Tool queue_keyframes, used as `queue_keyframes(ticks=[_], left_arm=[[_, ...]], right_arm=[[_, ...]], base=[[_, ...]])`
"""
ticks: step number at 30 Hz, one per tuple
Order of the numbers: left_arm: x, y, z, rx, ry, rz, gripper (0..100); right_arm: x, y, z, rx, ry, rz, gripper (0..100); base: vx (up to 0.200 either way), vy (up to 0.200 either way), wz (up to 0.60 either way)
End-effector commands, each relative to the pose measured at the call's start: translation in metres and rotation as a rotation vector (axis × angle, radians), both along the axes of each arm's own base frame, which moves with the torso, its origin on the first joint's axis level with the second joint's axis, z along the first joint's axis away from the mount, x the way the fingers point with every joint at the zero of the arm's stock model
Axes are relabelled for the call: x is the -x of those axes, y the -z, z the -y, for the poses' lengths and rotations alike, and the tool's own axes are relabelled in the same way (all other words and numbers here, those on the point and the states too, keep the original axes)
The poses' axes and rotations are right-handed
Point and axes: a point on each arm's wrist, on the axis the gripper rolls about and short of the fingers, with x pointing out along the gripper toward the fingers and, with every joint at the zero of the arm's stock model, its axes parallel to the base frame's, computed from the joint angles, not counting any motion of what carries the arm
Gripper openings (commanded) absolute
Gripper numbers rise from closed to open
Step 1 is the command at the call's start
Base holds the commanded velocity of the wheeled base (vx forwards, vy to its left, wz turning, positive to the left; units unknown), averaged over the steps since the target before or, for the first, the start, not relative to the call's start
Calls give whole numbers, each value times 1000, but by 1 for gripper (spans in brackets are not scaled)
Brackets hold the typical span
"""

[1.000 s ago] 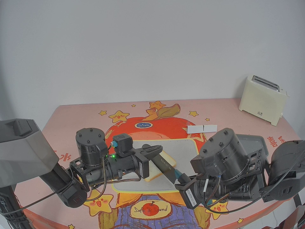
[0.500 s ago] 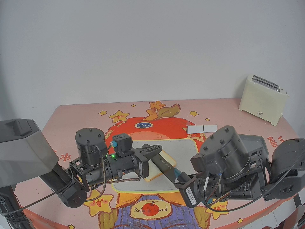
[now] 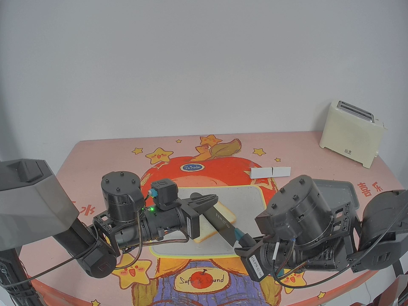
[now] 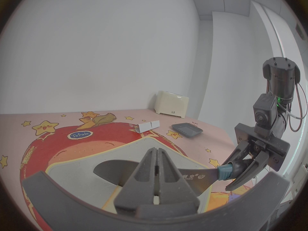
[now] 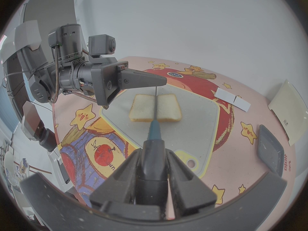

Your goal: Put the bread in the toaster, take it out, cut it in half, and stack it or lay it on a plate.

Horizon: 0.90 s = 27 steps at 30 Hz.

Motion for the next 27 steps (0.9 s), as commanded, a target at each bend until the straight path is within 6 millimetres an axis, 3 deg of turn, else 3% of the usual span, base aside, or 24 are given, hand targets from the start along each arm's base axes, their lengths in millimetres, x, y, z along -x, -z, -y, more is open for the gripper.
queue_keyframes(ticks=[1,9,22,23,27], left_arm=[[0,-4,0,10,0,10,0],[3,-23,-3,53,1,54,0],[12,-75,-23,165,-25,179,0],[13,-96,-36,205,-51,229,0],[20,-131,-58,268,-93,313,0]], right_arm=[[0,1,0,3,-2,-2,0],[0,-1,1,0,0,2,0],[-1,-2,0,-5,1,6,0],[-1,-3,0,-8,2,7,0],[-3,-3,2,-7,10,7,0]], base=[[0,0,0],[0,0,0],[0,0,0],[0,0,0],[0,0,0]])
